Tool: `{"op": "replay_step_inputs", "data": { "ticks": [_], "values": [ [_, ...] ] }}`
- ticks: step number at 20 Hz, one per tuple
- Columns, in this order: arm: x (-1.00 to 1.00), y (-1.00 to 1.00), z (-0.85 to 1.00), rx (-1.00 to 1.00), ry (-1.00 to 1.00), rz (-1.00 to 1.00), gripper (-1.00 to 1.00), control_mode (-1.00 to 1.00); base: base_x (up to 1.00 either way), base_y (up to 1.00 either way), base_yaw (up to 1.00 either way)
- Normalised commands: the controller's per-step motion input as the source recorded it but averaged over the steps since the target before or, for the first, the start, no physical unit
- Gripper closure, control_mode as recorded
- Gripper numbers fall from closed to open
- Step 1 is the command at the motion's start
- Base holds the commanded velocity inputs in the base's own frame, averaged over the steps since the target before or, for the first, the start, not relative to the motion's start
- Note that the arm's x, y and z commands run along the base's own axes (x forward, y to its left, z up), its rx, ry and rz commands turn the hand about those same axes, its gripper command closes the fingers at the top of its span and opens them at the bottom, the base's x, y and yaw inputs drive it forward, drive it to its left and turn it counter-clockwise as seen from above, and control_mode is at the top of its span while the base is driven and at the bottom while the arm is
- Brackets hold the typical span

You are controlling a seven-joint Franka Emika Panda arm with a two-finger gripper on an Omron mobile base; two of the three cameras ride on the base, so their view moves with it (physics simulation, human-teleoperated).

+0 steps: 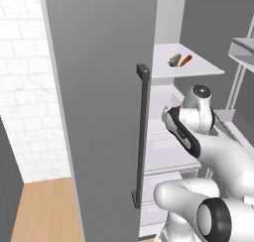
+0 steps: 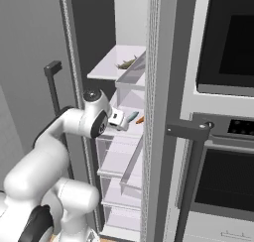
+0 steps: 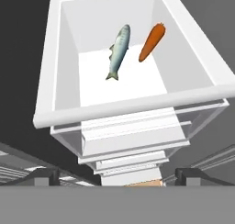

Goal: Place one carrot and one fish in each tupperware on the nearby counter, to pack two identical lunches.

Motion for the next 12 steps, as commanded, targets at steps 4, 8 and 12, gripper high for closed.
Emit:
{"op": "replay_step_inputs", "data": {
  "ticks": [4, 8, 12],
  "values": [
    [0.48, -0.25, -0.12, 0.0, 0.0, 0.09, -1.0, -1.0, 0.0, 0.0, 0.0],
    [0.54, -0.03, -0.33, 0.0, 0.0, 0.06, -1.0, -1.0, 0.0, 0.0, 0.0],
    [0.53, 0.0, -0.29, 0.0, 0.0, 0.04, -1.0, -1.0, 0.0, 0.0, 0.0]
  ]
}}
